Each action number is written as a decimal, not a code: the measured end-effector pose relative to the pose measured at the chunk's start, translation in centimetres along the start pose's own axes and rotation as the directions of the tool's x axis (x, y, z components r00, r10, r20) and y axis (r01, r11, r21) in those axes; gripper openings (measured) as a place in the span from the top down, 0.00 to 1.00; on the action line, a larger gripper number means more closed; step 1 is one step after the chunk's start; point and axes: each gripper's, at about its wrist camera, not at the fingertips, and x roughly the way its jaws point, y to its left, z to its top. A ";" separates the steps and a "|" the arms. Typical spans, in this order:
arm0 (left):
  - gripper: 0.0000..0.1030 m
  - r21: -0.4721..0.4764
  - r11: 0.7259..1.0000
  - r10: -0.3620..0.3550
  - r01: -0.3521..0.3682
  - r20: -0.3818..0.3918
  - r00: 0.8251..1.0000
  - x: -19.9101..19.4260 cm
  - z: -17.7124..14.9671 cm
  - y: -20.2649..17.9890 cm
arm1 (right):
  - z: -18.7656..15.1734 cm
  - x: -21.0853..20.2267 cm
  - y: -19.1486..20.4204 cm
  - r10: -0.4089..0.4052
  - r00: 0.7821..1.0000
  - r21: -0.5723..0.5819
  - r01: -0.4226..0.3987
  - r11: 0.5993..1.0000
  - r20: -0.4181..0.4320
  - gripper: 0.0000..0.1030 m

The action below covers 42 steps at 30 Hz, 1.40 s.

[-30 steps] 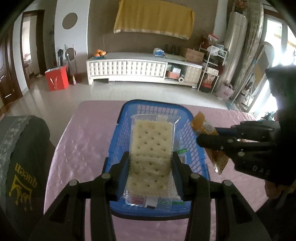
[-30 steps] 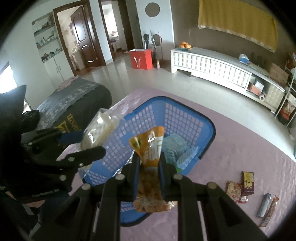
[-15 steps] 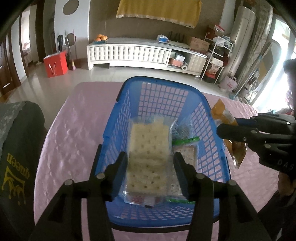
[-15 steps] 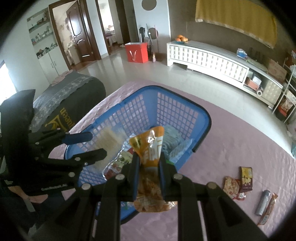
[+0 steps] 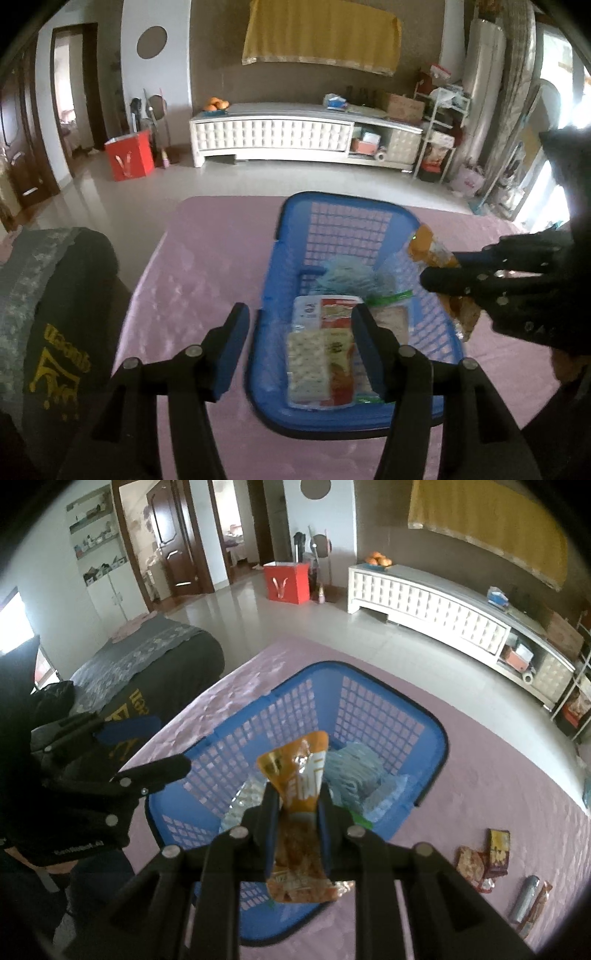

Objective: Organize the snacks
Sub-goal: 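Carry both packs over the blue basket and open both tools to release them, then withdraw both tools from the basket toward the remaining snacks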

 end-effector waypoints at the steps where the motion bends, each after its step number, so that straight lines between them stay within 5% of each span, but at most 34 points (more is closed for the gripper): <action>1: 0.47 0.000 1.000 0.007 -0.007 -0.002 1.000 0.2 -0.1 0.4 | 0.2 0.4 0.0 0.007 1.000 0.000 -0.007 1.000 -0.011 0.77; 11: 0.47 -0.044 0.999 0.000 0.000 -0.014 1.000 0.6 -0.6 2.4 | -0.7 3.9 1.7 0.038 0.993 0.002 -0.038 0.999 -0.110 0.77; 16: 0.47 -0.048 0.999 -0.012 0.010 -0.030 0.999 0.7 -1.1 2.2 | -1.2 4.3 2.0 0.036 0.989 0.015 -0.034 0.999 -0.145 0.62; 20: 0.47 -0.043 0.999 -0.013 0.012 -0.023 1.000 0.5 -1.4 2.1 | -1.6 4.2 2.5 0.030 0.986 0.000 -0.030 1.000 -0.165 0.36; 24: 0.47 -0.022 1.000 -0.005 0.005 -0.033 0.999 0.1 -1.2 1.6 | -2.0 2.1 2.1 -0.003 0.993 0.002 0.003 1.000 -0.115 0.26; 42: 0.47 0.128 0.988 -0.088 0.082 0.041 0.995 -2.9 1.2 -9.3 | -6.8 -8.8 -6.2 -0.137 0.991 0.083 0.136 0.987 0.003 0.24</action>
